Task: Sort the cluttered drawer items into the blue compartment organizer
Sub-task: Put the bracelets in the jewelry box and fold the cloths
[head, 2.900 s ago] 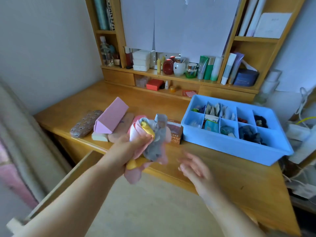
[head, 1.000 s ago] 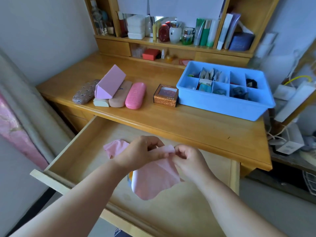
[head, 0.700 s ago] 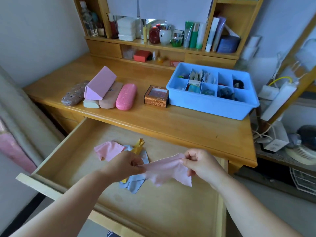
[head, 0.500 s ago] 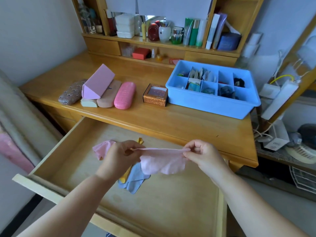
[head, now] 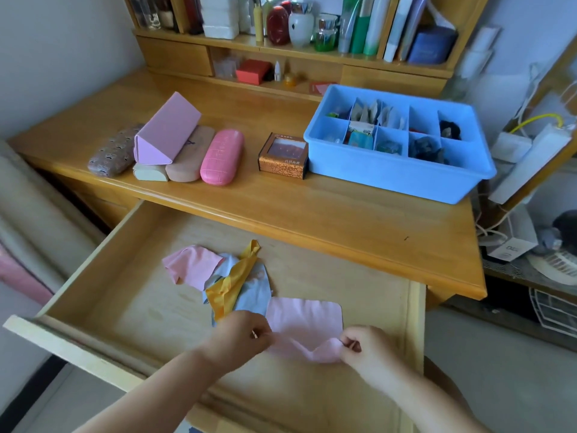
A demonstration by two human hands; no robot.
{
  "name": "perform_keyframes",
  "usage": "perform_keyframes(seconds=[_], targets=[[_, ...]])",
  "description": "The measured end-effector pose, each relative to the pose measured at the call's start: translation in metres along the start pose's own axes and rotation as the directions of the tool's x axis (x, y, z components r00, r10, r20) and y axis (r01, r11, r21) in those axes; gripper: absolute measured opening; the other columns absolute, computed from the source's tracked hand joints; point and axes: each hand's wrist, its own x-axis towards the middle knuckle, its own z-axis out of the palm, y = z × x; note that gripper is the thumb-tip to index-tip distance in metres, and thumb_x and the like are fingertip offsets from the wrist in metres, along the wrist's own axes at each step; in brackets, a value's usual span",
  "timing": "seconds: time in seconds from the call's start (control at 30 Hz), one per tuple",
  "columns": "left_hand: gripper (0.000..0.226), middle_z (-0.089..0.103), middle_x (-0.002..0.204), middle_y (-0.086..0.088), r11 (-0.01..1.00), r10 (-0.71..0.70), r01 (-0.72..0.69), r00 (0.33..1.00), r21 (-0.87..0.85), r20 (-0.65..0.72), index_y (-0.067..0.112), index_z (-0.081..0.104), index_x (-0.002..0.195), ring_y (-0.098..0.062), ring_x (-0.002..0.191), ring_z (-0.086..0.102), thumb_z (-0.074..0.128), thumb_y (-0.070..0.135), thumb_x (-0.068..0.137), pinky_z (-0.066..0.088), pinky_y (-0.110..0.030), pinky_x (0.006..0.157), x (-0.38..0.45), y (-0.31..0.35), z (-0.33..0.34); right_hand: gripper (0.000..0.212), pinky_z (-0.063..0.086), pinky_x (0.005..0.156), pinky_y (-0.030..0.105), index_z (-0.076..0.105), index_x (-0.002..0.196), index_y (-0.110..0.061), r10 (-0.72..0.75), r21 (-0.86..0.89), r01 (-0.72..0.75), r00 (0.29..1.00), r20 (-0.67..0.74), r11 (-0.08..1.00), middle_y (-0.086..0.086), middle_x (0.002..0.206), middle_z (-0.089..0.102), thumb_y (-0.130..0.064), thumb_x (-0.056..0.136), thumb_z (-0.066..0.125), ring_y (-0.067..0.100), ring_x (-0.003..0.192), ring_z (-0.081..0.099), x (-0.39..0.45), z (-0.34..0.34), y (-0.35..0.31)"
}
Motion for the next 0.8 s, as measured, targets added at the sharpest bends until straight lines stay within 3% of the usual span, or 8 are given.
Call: perform_keyframes(seconds=[0.1, 0.23, 0.43, 0.67, 0.73, 0.8], targets=[[0.031, 0.058, 0.057, 0.017, 0.995, -0.087, 0.081, 0.991, -0.059, -0.103, 0.034, 0.051, 0.057, 0.001, 0.056, 0.051, 0.065, 0.026, 0.084, 0.036, -0.011, 0.052, 0.017, 0.001, 0.001, 0.031, 0.025, 0.047, 0.02, 0.049, 0.055, -0.019, 0.098, 0.114, -0.084, 0.988, -0.123, 0.99, -0.01, 0.048, 0.044, -0.022, 0.083, 0.063, 0.004, 0.048, 0.037, 0.016, -0.005, -0.003], [0.017, 0.066, 0.075, -0.001, 0.992, -0.124, 0.122, 0.981, -0.023, -0.146, 0.016, 0.064, 0.076, -0.018, 0.074, 0.058, 0.059, 0.027, 0.088, 0.042, -0.026, 0.065, 0.037, 0.009, 0.006, 0.033, 0.022, 0.05, 0.028, 0.043, 0.057, -0.02, 0.183, 0.2, -0.146, 0.966, -0.182, 0.969, -0.009, 0.052, 0.039, -0.013, 0.084, 0.06, 0.012, 0.051, 0.032, 0.035, 0.0, -0.007], [0.034, 0.044, 0.056, 0.01, 0.989, -0.132, 0.143, 0.974, 0.044, -0.184, 0.03, 0.04, 0.059, -0.014, 0.067, 0.045, 0.057, 0.028, 0.089, 0.027, -0.025, 0.057, 0.053, 0.005, 0.014, 0.026, 0.023, 0.045, 0.025, 0.047, 0.063, -0.021, 0.209, 0.12, -0.188, 0.958, -0.199, 0.975, -0.006, 0.055, 0.045, -0.018, 0.087, 0.057, 0.012, 0.05, 0.035, 0.046, 0.006, -0.007], [0.012, 0.054, 0.074, 0.007, 0.982, -0.142, 0.162, 0.971, 0.098, -0.191, 0.021, 0.059, 0.086, -0.017, 0.074, 0.052, 0.054, 0.031, 0.089, 0.031, -0.025, 0.058, 0.061, 0.0, 0.02, 0.028, 0.025, 0.046, 0.025, 0.044, 0.063, -0.022, 0.212, 0.1, -0.193, 0.947, -0.24, 0.976, -0.008, 0.053, 0.044, -0.017, 0.087, 0.057, 0.01, 0.049, 0.037, 0.054, 0.01, -0.004], [0.018, 0.055, 0.091, 0.007, 0.981, -0.128, 0.153, 0.973, 0.121, -0.192, 0.021, 0.057, 0.104, -0.02, 0.083, 0.059, 0.055, 0.029, 0.088, 0.036, -0.025, 0.061, 0.062, 0.002, 0.018, 0.016, 0.033, 0.052, 0.028, 0.05, 0.073, -0.023, 0.195, 0.059, -0.186, 0.947, -0.254, 0.981, -0.007, 0.065, 0.054, -0.019, 0.087, 0.057, 0.014, 0.058, 0.048, 0.055, 0.01, -0.005], [0.033, 0.05, 0.113, 0.004, 0.973, -0.103, 0.132, 0.982, 0.189, -0.157, 0.023, 0.049, 0.12, -0.022, 0.092, 0.061, 0.055, 0.026, 0.088, 0.044, -0.028, 0.067, 0.065, 0.005, 0.016, 0.006, 0.037, 0.061, 0.028, 0.053, 0.093, -0.023, 0.158, -0.095, -0.189, 0.95, -0.27, 0.977, -0.007, 0.091, 0.06, -0.022, 0.088, 0.055, 0.017, 0.081, 0.058, 0.055, 0.009, -0.007]])
